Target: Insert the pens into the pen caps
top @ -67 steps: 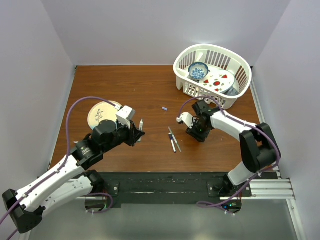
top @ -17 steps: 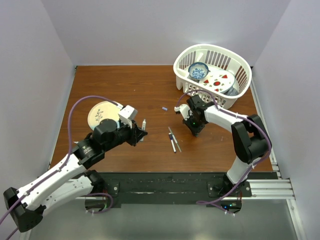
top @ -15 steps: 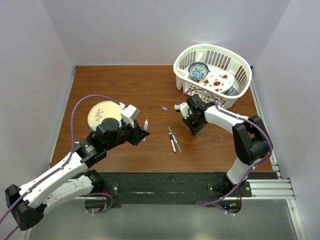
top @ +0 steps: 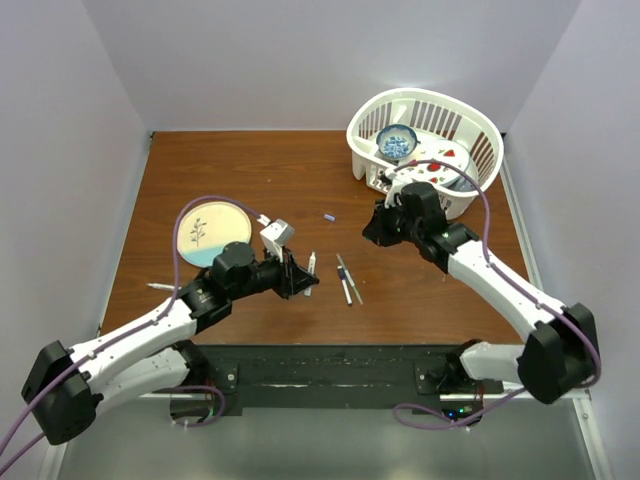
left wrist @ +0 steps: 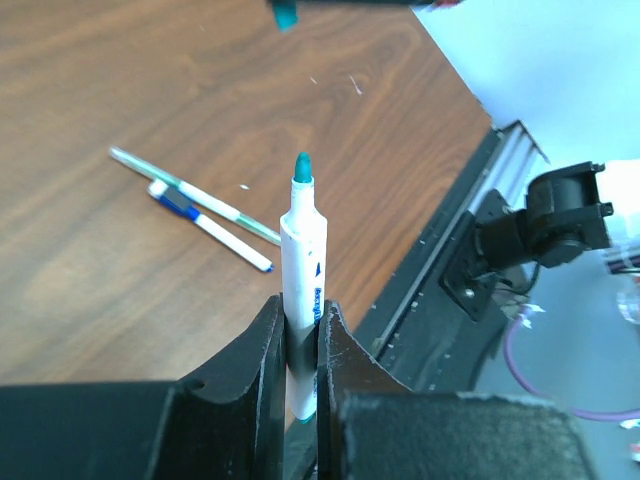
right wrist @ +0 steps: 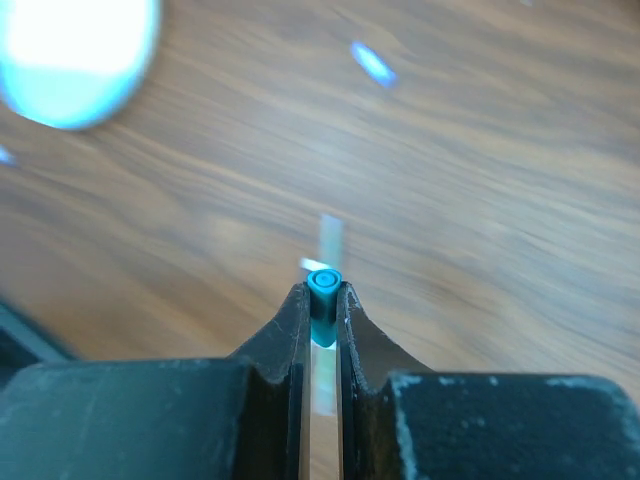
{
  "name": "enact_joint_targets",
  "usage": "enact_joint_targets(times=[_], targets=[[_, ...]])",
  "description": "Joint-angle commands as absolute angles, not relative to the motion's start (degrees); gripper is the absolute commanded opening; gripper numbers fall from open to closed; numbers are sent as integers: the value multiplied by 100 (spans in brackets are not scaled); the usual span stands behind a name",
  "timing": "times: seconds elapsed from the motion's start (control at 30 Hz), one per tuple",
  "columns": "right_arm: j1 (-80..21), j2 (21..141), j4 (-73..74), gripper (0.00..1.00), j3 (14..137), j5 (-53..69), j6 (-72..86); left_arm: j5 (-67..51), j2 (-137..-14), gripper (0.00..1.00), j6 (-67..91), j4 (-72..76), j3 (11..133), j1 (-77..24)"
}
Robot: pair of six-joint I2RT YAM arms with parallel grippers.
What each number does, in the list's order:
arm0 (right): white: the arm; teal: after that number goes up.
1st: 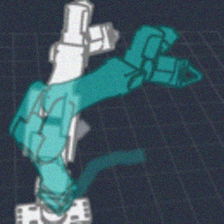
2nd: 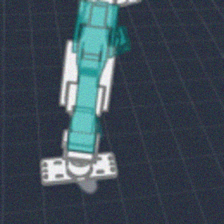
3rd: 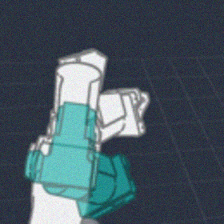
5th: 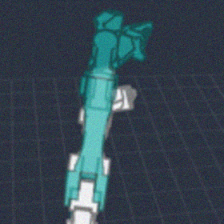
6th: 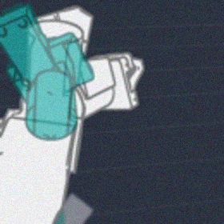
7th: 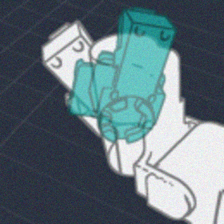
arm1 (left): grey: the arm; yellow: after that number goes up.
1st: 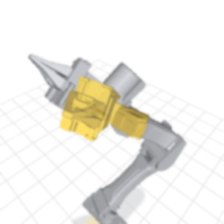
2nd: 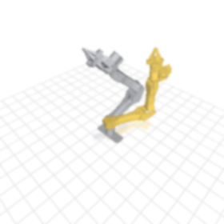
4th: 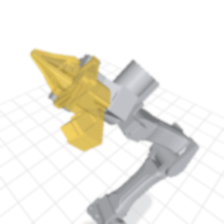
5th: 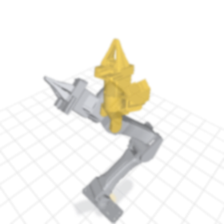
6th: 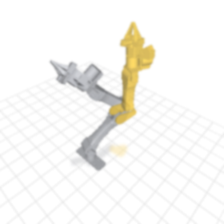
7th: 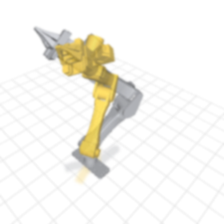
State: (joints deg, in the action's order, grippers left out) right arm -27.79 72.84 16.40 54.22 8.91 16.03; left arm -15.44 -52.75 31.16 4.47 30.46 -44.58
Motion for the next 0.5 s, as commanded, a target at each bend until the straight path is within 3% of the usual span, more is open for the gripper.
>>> enact_joint_targets(times=[0.0,0.27,0.47], targets=[[-3031,6733,135,0,5011,1537,2952,-2029,-5519,0,3559,1703,2900,-4430],[-3682,5986,-1711,0,4185,1600,4218,-2698,-6152,0,4086,2855,2804,-4421],[-3823,5555,-1995,0,3824,1310,4377,-2953,-6398,0,4307,3270,2777,-4403]])
